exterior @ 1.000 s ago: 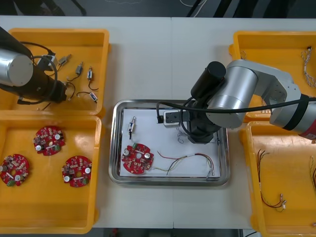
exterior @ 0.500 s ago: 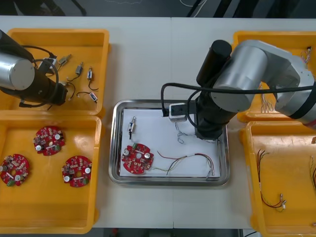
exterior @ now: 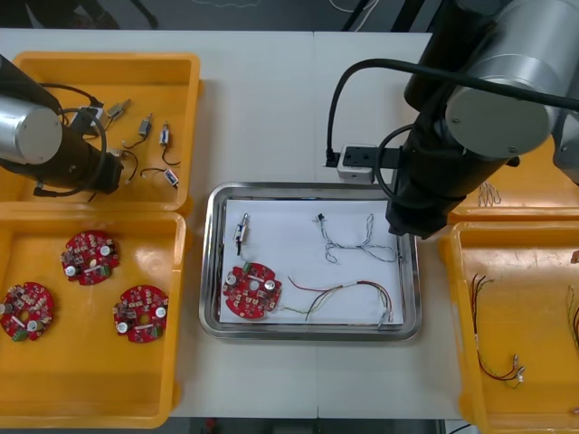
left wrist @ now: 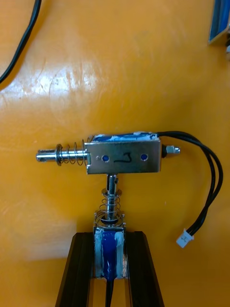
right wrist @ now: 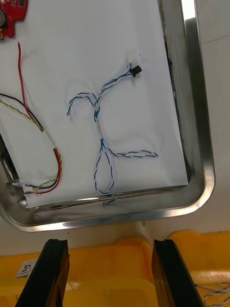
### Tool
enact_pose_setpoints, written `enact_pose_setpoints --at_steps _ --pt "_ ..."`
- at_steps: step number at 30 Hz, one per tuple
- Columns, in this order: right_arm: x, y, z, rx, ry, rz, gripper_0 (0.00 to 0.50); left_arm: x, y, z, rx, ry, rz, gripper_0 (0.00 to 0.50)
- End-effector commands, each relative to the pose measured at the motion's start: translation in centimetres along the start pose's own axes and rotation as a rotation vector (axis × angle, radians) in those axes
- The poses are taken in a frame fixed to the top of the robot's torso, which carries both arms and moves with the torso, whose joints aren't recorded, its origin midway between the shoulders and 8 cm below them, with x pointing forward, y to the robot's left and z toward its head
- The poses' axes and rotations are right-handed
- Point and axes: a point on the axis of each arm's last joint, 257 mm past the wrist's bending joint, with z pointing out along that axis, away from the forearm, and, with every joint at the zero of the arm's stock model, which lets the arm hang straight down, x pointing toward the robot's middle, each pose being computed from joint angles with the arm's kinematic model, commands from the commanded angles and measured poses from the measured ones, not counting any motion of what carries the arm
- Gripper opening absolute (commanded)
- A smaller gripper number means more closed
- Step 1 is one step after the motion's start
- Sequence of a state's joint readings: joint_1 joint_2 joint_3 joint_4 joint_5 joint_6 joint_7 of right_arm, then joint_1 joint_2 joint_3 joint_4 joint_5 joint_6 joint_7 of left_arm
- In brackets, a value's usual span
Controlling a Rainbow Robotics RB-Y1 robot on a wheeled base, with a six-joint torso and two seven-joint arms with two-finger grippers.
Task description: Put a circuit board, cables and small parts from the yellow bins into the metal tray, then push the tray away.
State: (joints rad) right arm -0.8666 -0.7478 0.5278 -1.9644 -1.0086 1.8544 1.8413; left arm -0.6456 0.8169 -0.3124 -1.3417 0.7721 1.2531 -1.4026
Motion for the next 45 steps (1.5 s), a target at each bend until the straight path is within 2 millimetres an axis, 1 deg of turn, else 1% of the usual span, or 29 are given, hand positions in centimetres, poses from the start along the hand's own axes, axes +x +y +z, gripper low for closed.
enact_pose_setpoints --at_steps 1,3,5,6,7,9,12,13,14,15,16,18,19,20,21,24,25,27,28,30,31,32,33,34,36,40,41,43,45 --pt "3.0 -0.4 -2.0 0.060 0.012 0.115 0.500 -0.9 2.4 -3.2 -0.028 -0.002 0.118 0.000" --pt "3.5 -0.5 -2.6 0.074 -0.013 0.194 0.500 -1.4 2.4 -4.4 -0.030 0.002 0.119 0.000" --pt "3.7 -0.7 -3.0 0.084 -0.028 0.232 0.500 -1.6 2.4 -4.9 -0.030 0.004 0.117 0.000" --pt "4.4 -1.1 -3.7 0.103 -0.049 0.295 0.500 -1.9 2.3 -5.7 -0.032 0.005 0.119 0.000" --pt "4.5 -1.2 -4.0 0.109 -0.057 0.311 0.500 -2.0 2.3 -6.0 -0.033 0.006 0.120 0.000" --pt "5.7 -1.8 -5.0 0.146 -0.072 0.382 0.500 -2.4 2.0 -7.0 -0.033 0.010 0.120 0.000" --pt "7.6 -2.3 -6.1 0.185 -0.086 0.479 0.500 -2.7 1.6 -8.2 -0.040 0.017 0.129 0.000" --pt "7.6 -2.3 -6.1 0.185 -0.086 0.479 0.500 -2.7 1.6 -8.2 -0.040 0.017 0.129 0.000" --pt "8.8 -2.5 -6.5 0.198 -0.089 0.529 0.500 -2.7 1.4 -9.0 -0.047 0.020 0.135 0.000" --pt "8.8 -2.5 -6.5 0.198 -0.089 0.529 0.500 -2.7 1.4 -9.0 -0.047 0.020 0.135 0.000" --pt "10.2 -2.8 -6.9 0.205 -0.085 0.566 0.500 -2.7 1.0 -9.7 -0.048 0.022 0.141 0.000" --pt "11.8 -3.3 -7.4 0.214 -0.088 0.620 0.500 -2.3 0.4 -10.5 -0.048 0.036 0.147 0.000" --pt "11.8 -3.3 -7.4 0.214 -0.088 0.620 0.500 -2.3 0.4 -10.5 -0.048 0.036 0.147 0.000" --pt "13.3 -3.6 -7.8 0.226 -0.088 0.683 0.500 -2.2 -0.1 -11.3 -0.050 0.042 0.151 0.000" --pt "14.1 -3.8 -8.2 0.228 -0.098 0.741 0.500 -2.0 -0.4 -11.7 -0.052 0.046 0.154 0.000" --pt "16.3 -3.9 -8.8 0.226 -0.112 0.878 0.500 -1.6 -1.5 -12.5 -0.063 0.055 0.147 0.000" --pt "16.8 -4.0 -8.9 0.228 -0.114 0.899 0.500 -1.5 -1.8 -12.7 -0.065 0.055 0.142 0.000" --pt "18.4 -4.0 -9.0 0.228 -0.115 0.975 0.500 -1.4 -3.2 -13.2 -0.058 0.051 0.123 0.000" --pt "18.8 -4.0 -9.1 0.234 -0.112 0.984 0.500 -1.4 -3.4 -13.4 -0.058 0.048 0.119 0.000" --pt "20.6 -4.1 -9.2 0.253 -0.102 1.034 0.500 -1.2 -4.8 -13.8 -0.047 0.045 0.099 0.000" --pt "20.8 -4.0 -9.2 0.256 -0.099 1.041 0.500 -1.2 -4.9 -13.8 -0.044 0.045 0.095 0.000" --pt "22.2 -4.0 -9.5 0.269 -0.098 1.086 0.500 -1.1 -6.2 -14.2 -0.031 0.045 0.084 0.000" --pt "22.2 -4.0 -9.5 0.269 -0.098 1.086 0.500 -1.1 -6.2 -14.2 -0.031 0.045 0.084 0.000" --pt "23.4 -3.9 -9.6 0.279 -0.092 1.118 0.500 -1.5 -7.3 -14.6 -0.017 0.031 0.069 0.000" --pt "24.5 -3.5 -9.6 0.281 -0.082 1.146 0.500 -2.2 -9.1 -15.1 0.012 0.003 0.053 0.000" --pt "25.7 -3.1 -9.3 0.283 -0.060 1.165 0.500 -3.4 -12.3 -16.3 0.065 -0.047 0.018 0.000" --pt "25.9 -3.1 -9.3 0.283 -0.057 1.168 0.500 -3.5 -12.6 -16.4 0.072 -0.051 0.015 0.000" --pt "26.3 -2.9 -8.8 0.268 -0.047 1.180 0.500 -4.2 -14.8 -17.0 0.091 -0.076 0.006 0.000" --pt "26.6 -2.7 -8.6 0.258 -0.037 1.189 0.500 -4.4 -16.3 -17.2 0.102 -0.082 -0.005 0.000"
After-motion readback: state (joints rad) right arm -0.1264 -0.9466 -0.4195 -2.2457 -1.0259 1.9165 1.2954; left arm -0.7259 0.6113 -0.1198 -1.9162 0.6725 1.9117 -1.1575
